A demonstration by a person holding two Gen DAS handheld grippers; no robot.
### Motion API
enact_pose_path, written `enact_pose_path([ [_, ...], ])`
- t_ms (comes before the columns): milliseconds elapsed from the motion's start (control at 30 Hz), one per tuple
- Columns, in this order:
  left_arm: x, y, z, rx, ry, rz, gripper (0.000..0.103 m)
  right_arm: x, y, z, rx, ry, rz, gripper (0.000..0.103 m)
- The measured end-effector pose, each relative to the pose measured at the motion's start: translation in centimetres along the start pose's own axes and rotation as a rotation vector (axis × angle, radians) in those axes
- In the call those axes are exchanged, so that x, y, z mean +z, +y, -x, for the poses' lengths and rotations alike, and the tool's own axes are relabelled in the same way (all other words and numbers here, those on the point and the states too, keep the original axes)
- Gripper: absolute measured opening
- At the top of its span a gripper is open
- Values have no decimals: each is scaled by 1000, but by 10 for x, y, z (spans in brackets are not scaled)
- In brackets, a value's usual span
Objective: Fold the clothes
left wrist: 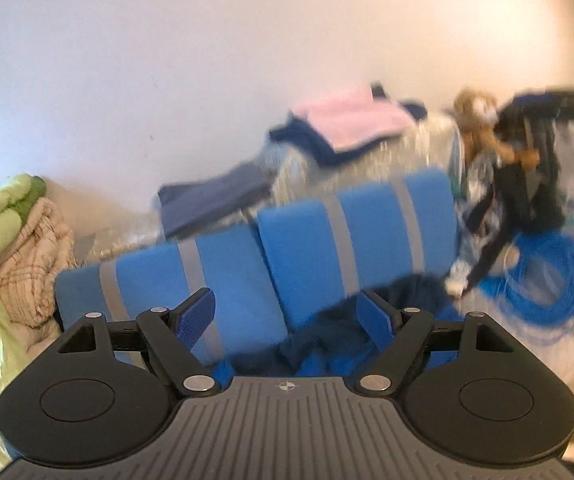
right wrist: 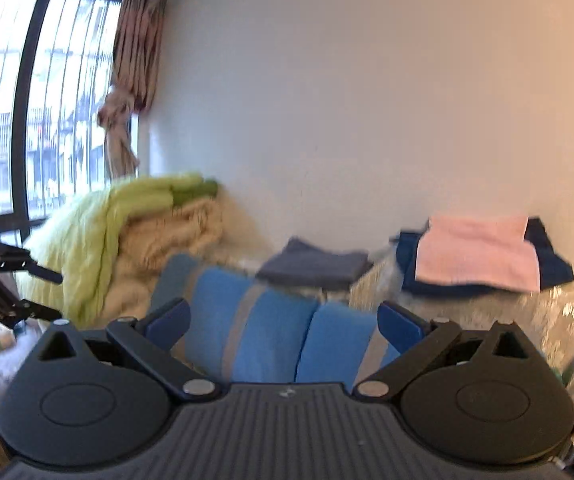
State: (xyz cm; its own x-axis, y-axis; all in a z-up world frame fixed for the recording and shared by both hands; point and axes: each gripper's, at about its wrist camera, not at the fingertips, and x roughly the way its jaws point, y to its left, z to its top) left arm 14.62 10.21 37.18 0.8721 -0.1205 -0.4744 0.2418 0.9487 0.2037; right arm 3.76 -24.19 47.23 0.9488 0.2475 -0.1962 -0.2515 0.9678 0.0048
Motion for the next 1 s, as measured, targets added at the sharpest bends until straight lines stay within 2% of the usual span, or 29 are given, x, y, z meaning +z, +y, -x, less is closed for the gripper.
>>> enact_pose_path([
  [200,18,9,18,46,-31,-23,76,25,-9,-1,-31,-38,-21,103],
  [267,17,11,14,53,-6,-32,76,30,-11,-3,-60,-56,-13,103],
  [333,10,14,1,45,37,-31,76,29,-11,-8,-85,-36,13,103],
  [500,-18,24,-43,25,125,-1,76,4,-9,-31,-71,31,41,103],
  [633,-52,35,-94,32,168,32,76,-31,-11,-70,-82,120,45,103],
  [733,-85,45,-137,41,190,68,76,-74,-14,-111,-96,204,59,103],
  [833,-122,55,-180,38,215,121,76,-126,-12,-154,-133,248,139,103],
  [933,-159,63,-217,69,226,116,76,-180,-14,-195,-179,292,241,103],
  [1000,-182,68,-235,98,224,109,76,-210,-19,-223,-162,324,280,103],
])
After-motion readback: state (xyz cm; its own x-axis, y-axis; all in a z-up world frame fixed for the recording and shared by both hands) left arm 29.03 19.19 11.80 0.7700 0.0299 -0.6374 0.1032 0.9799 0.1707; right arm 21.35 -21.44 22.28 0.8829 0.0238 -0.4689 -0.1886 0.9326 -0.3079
